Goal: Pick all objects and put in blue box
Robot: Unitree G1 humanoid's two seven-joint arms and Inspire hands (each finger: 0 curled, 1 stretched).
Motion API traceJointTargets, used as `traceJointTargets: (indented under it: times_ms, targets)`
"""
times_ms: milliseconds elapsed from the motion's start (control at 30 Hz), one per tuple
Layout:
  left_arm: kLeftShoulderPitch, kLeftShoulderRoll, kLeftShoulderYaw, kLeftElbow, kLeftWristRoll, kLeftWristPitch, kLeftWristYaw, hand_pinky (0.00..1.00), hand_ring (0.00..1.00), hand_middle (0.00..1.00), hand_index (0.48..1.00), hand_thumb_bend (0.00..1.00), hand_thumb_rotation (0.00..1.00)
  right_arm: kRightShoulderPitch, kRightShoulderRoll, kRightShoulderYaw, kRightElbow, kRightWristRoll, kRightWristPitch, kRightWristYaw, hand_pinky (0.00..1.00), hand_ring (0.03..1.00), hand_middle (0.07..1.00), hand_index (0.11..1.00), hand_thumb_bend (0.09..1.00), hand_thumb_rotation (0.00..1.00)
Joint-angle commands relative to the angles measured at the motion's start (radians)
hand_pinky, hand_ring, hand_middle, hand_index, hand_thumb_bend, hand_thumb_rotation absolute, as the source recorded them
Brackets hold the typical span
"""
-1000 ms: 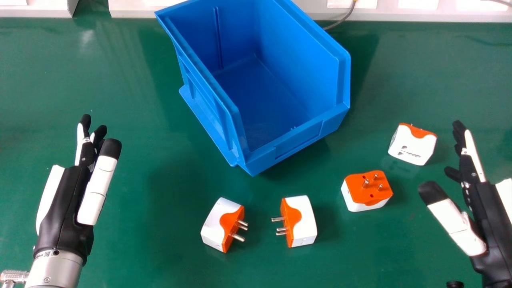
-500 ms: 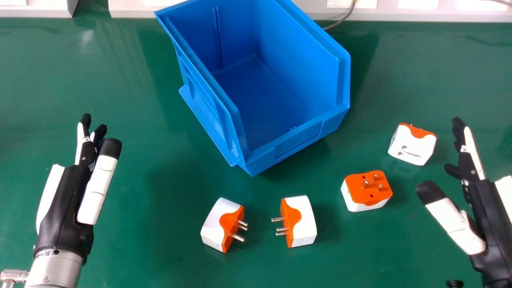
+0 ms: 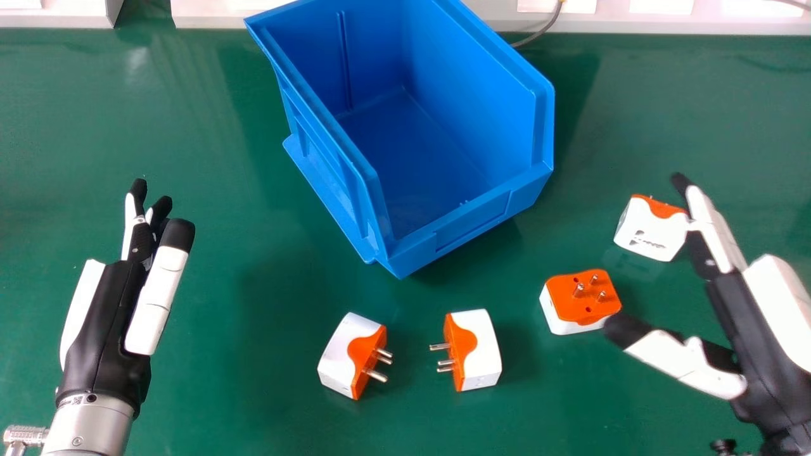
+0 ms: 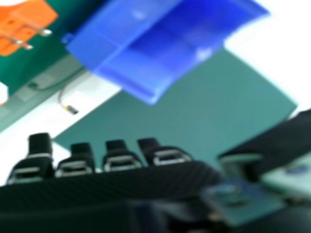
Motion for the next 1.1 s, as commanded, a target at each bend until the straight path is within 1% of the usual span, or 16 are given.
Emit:
traceJointTargets:
  times_ms: [0,33,133,233,300,400,600,700,833,967,1067]
  targets:
    - [-0.015,0.002,0.0,-0.001,-0.005,-0.014,0.003,1.0,1.0,1.0,1.0,0.88,1.0,-0.046,-0.05,0.001,-0.043,-0.043,0.014,0.027,0.92,1.0,1.0,1.0,0.671,1.0]
    - [-0.017,0.002,0.0,0.001,-0.005,-0.014,0.003,1.0,1.0,1.0,1.0,0.87,1.0,-0.056,-0.062,0.001,-0.047,-0.055,0.02,0.037,0.92,1.0,1.0,1.0,0.669,1.0]
    - [-0.031,0.004,0.0,0.011,-0.006,-0.008,0.003,1.0,1.0,1.0,1.0,0.87,1.0,-0.101,-0.106,0.007,-0.05,-0.104,0.037,0.067,0.91,0.999,1.0,0.999,0.665,1.0]
    - [-0.038,0.004,0.0,0.013,-0.007,-0.004,0.003,1.0,1.0,1.0,1.0,0.86,1.0,-0.141,-0.141,0.02,-0.053,-0.135,0.055,0.102,0.9,0.993,1.0,0.994,0.659,1.0]
    - [-0.038,0.002,0.0,0.01,-0.006,-0.002,0.004,1.0,1.0,1.0,1.0,0.86,1.0,-0.171,-0.161,0.031,-0.053,-0.154,0.073,0.132,0.9,0.989,1.0,0.99,0.658,1.0]
    - [-0.042,0.003,0.0,0.01,-0.006,0.002,0.004,1.0,1.0,1.0,1.0,0.83,1.0,-0.218,-0.186,0.052,-0.034,-0.173,0.087,0.161,0.9,0.983,1.0,0.985,0.659,1.0]
    - [-0.053,0.006,0.0,0.024,-0.008,0.002,0.001,1.0,1.0,1.0,1.0,0.82,1.0,-0.315,-0.241,0.101,0.03,-0.209,0.107,0.218,0.9,0.961,0.985,0.958,0.672,0.99]
    - [-0.056,0.007,-0.001,0.026,-0.008,0.003,0.0,1.0,1.0,1.0,1.0,0.82,1.0,-0.35,-0.271,0.116,0.047,-0.214,0.108,0.246,0.89,0.955,0.979,0.952,0.677,0.98]
    - [-0.063,0.009,-0.001,0.028,-0.008,0.007,-0.002,1.0,1.0,1.0,1.0,0.83,1.0,-0.407,-0.325,0.145,0.096,-0.222,0.087,0.283,0.88,0.938,0.962,0.937,0.686,0.94]
    - [-0.064,0.009,0.0,0.023,-0.008,0.011,-0.003,1.0,1.0,1.0,1.0,0.83,1.0,-0.447,-0.369,0.17,0.13,-0.224,0.061,0.306,0.87,0.931,0.954,0.927,0.679,0.92]
    - [-0.062,0.01,0.001,0.015,-0.008,0.014,-0.003,1.0,1.0,1.0,1.0,0.83,1.0,-0.501,-0.421,0.214,0.192,-0.249,-0.001,0.312,0.86,0.928,0.948,0.92,0.678,0.92]
